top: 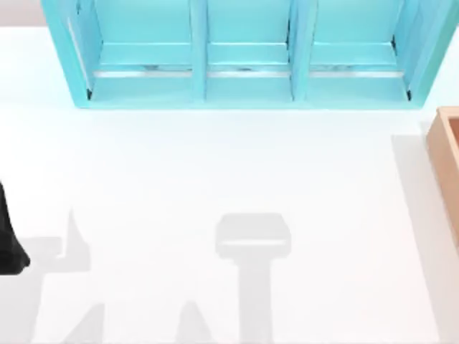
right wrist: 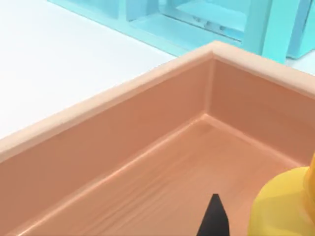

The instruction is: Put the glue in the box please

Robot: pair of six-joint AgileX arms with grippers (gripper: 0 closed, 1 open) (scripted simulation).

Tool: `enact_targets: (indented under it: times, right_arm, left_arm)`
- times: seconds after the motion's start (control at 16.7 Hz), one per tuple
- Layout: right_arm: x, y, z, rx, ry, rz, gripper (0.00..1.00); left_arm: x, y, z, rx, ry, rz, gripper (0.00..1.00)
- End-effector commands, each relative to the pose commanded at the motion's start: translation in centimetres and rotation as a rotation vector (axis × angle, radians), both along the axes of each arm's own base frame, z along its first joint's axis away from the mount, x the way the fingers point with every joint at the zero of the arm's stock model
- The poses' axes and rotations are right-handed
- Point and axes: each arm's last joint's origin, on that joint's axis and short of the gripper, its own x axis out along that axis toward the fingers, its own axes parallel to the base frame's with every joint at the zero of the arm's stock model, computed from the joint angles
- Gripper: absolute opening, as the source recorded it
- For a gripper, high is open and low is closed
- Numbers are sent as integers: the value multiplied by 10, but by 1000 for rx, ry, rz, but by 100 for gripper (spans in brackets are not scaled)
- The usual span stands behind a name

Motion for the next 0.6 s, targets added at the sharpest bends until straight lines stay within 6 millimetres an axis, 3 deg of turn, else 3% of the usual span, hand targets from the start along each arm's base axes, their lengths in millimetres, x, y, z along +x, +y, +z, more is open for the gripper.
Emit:
enact_targets:
  times: [0.6]
  right_arm:
    - [6, 18, -6, 51, 14, 5, 0]
  left_arm:
    - [0, 0, 0, 0, 0, 0, 100]
